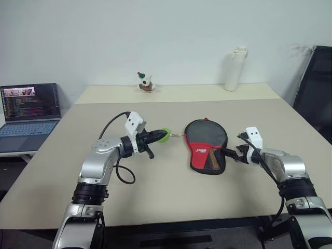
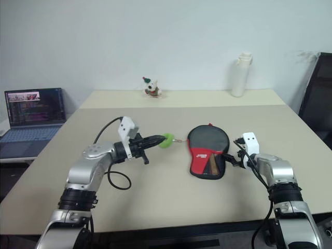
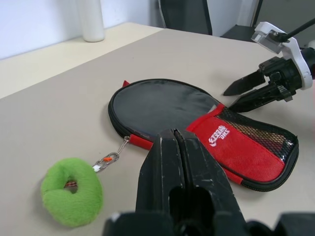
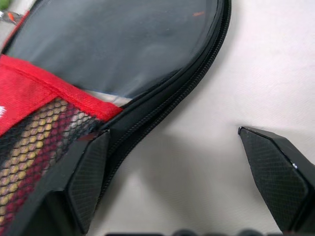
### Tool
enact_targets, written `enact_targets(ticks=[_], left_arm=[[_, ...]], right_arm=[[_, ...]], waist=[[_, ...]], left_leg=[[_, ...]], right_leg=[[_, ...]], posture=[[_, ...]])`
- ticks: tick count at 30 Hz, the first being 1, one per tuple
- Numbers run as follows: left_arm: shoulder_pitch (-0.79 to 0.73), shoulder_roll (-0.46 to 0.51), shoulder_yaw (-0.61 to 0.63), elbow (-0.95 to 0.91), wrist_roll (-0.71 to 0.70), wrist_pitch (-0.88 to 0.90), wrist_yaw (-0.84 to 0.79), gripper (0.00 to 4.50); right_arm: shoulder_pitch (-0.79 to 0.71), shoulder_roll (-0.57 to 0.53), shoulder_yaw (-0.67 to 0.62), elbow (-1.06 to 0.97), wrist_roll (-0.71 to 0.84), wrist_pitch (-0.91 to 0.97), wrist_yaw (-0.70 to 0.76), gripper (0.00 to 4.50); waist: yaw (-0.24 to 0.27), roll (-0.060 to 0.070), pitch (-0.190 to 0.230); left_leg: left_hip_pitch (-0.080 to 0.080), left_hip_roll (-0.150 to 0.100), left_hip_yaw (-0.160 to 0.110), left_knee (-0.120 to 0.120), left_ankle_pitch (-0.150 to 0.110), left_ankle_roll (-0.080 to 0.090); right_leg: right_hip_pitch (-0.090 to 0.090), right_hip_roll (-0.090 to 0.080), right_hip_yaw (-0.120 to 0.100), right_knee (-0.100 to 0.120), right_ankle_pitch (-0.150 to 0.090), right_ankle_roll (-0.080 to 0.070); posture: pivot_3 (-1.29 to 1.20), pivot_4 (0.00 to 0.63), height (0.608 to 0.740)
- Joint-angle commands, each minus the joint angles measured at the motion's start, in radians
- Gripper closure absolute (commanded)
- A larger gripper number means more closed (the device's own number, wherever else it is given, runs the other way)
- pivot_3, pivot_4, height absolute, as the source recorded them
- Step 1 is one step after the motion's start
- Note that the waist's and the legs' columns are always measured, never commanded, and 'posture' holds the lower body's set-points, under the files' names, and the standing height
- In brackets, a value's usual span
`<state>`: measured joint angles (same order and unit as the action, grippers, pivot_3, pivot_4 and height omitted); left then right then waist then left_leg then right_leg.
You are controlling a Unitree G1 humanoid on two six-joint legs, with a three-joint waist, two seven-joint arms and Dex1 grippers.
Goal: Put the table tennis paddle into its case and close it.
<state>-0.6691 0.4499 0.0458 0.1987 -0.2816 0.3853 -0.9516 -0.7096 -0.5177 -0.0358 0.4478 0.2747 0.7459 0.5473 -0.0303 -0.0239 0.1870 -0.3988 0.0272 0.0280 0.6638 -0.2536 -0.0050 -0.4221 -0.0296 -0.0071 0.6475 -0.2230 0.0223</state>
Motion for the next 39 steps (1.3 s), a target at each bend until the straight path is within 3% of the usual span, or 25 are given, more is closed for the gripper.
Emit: enact_targets(ticks=[1, 8, 13, 19, 32, 35, 39], left_arm=[[-0.004, 0.020, 0.000, -0.048, -0.015, -0.007, 0.000, 4.44], [0.001, 0.027, -0.008, -0.048, -0.016, -0.008, -0.005, 4.44], [-0.009, 0.027, -0.014, -0.036, -0.016, -0.012, -0.007, 4.44], [-0.017, 0.027, -0.020, -0.029, -0.017, -0.013, -0.011, 4.44], [-0.008, 0.032, -0.015, -0.027, -0.014, -0.018, -0.014, 4.44], [-0.003, 0.032, -0.016, -0.023, -0.012, -0.024, -0.012, 4.50], [0.009, 0.042, -0.013, -0.025, -0.009, -0.029, -0.015, 4.50]], right_arm=[[0.000, -0.055, -0.012, -0.054, -0.021, -0.016, 0.024, 0.00], [0.029, -0.074, -0.106, -0.179, 0.062, 0.102, 0.036, 0.00], [0.042, -0.021, -0.137, -0.230, 0.122, 0.188, 0.019, 0.00], [0.045, 0.053, -0.092, -0.174, 0.069, 0.116, -0.031, 0.00], [-0.002, 0.092, -0.015, -0.043, 0.000, 0.021, -0.003, 0.00], [-0.039, 0.113, 0.009, 0.012, -0.009, 0.026, 0.016, 0.62], [-0.066, 0.117, 0.027, 0.057, -0.024, 0.032, 0.050, 1.95]], waist=[[0.001, 0.000, 0.000], [0.002, 0.000, 0.000], [0.001, 0.000, 0.000], [0.002, 0.000, 0.000], [-0.001, 0.000, 0.000], [-0.005, 0.000, 0.000], [-0.006, 0.000, 0.000]], left_leg=[[0.000, 0.000, 0.000, 0.000, 0.000, 0.000], [-0.001, 0.000, 0.000, -0.001, 0.000, 0.000], [0.000, 0.000, 0.000, -0.001, 0.000, 0.000], [-0.001, 0.000, 0.000, 0.000, 0.000, 0.000], [0.000, 0.000, 0.000, 0.000, 0.000, 0.000], [0.001, 0.000, 0.000, 0.000, 0.000, 0.000], [0.002, 0.001, 0.000, 0.000, 0.000, 0.000]], right_leg=[[0.000, 0.000, 0.000, 0.000, 0.000, 0.000], [0.000, 0.000, 0.000, -0.001, 0.000, 0.000], [0.000, 0.000, 0.000, 0.000, 0.000, 0.000], [0.000, 0.000, 0.000, -0.001, 0.000, 0.000], [0.000, 0.000, 0.000, 0.000, 0.000, 0.000], [0.000, 0.000, 0.001, 0.000, 0.000, 0.000], [0.000, 0.003, 0.002, 0.000, 0.001, -0.002]], posture=[[0.00, 0.150, 0.740], [0.00, 0.150, 0.740], [0.00, 0.150, 0.740], [0.00, 0.150, 0.740], [0.00, 0.150, 0.740], [0.00, 0.150, 0.740], [0.00, 0.150, 0.740]])
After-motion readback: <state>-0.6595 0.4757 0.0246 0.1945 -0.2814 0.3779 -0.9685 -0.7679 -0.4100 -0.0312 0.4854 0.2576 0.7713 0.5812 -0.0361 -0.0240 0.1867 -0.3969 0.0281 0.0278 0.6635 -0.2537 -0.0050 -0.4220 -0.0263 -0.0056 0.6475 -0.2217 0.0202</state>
